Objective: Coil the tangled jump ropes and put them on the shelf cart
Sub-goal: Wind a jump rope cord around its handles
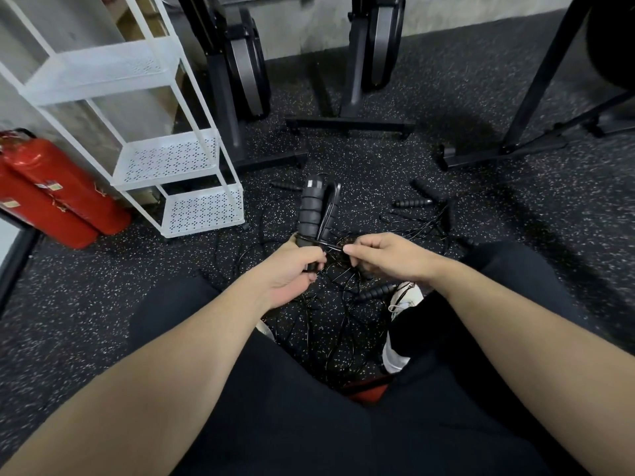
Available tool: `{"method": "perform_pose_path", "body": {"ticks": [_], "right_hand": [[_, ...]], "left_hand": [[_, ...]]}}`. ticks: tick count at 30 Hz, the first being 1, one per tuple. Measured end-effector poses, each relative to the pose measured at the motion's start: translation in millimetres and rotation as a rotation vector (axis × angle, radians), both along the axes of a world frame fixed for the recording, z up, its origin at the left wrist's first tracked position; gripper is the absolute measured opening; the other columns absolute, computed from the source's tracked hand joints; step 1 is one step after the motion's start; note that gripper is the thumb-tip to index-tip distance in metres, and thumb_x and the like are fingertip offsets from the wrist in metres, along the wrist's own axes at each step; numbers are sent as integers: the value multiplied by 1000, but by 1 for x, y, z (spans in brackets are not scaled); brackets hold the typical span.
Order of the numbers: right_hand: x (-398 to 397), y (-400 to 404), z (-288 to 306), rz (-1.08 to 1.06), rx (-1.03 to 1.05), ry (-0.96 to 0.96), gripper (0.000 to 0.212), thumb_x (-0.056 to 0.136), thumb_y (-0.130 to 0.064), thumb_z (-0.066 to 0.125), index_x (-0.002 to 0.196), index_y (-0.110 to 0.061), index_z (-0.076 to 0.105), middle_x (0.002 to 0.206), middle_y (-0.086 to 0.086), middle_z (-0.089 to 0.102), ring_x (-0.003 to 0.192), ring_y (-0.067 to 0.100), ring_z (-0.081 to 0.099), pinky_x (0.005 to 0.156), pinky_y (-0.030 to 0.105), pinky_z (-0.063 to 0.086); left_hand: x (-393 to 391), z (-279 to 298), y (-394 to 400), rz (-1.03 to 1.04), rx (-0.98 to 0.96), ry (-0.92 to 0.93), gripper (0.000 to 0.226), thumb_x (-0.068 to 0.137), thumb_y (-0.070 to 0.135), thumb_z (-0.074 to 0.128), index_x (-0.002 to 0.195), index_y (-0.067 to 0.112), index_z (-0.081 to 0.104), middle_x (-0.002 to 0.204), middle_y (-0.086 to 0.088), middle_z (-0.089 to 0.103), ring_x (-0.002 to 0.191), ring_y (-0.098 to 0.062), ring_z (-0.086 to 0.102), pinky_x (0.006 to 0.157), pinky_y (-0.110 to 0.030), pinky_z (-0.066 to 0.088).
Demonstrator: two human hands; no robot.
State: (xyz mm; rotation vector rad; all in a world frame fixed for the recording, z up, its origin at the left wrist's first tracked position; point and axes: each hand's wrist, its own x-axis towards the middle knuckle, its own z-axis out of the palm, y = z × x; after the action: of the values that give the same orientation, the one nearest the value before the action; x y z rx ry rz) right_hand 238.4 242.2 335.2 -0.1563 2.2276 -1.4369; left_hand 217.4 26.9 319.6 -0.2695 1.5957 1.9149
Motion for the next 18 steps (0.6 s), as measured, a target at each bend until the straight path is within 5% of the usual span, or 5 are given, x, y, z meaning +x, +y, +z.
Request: {"method": "perform_pose_path", "body": {"ticks": [4, 10, 15, 18], "right_hand": [[-3, 8, -2, -1, -16, 11, 29, 96, -46, 64, 78, -24, 71, 62, -8, 51, 59, 12, 41, 56, 27, 33], [-7, 16, 6, 82, -99, -46, 34, 85, -51, 63, 90, -19, 74, 61, -8, 45, 55, 9, 38, 54, 21, 34], [-7, 16, 3, 49, 52, -54, 48, 76, -64, 64, 69, -17, 64, 55, -6, 44, 47, 6, 36, 47, 16, 33], [-10, 22, 1, 125, 37, -113, 50, 76, -71, 66, 72, -21, 65, 59, -6, 45, 54, 9, 39, 56, 19, 36]], "left_hand": [[5, 6, 2, -6, 74, -7, 28, 78, -5, 60, 98, 14, 57, 82, 0, 64, 70, -13, 53, 60, -27, 32], [12, 27, 2, -87, 328, -120, 24, 71, 2, 56, 95, 6, 52, 84, -8, 54, 64, -17, 49, 62, -30, 33], [15, 33, -1, -255, 484, -156, 40, 61, 7, 71, 98, 7, 54, 85, -7, 46, 62, -19, 42, 60, -31, 31], [15, 36, -4, -327, 501, -155, 43, 60, 10, 74, 100, 8, 58, 82, -5, 47, 60, -19, 40, 61, -32, 28]]}}
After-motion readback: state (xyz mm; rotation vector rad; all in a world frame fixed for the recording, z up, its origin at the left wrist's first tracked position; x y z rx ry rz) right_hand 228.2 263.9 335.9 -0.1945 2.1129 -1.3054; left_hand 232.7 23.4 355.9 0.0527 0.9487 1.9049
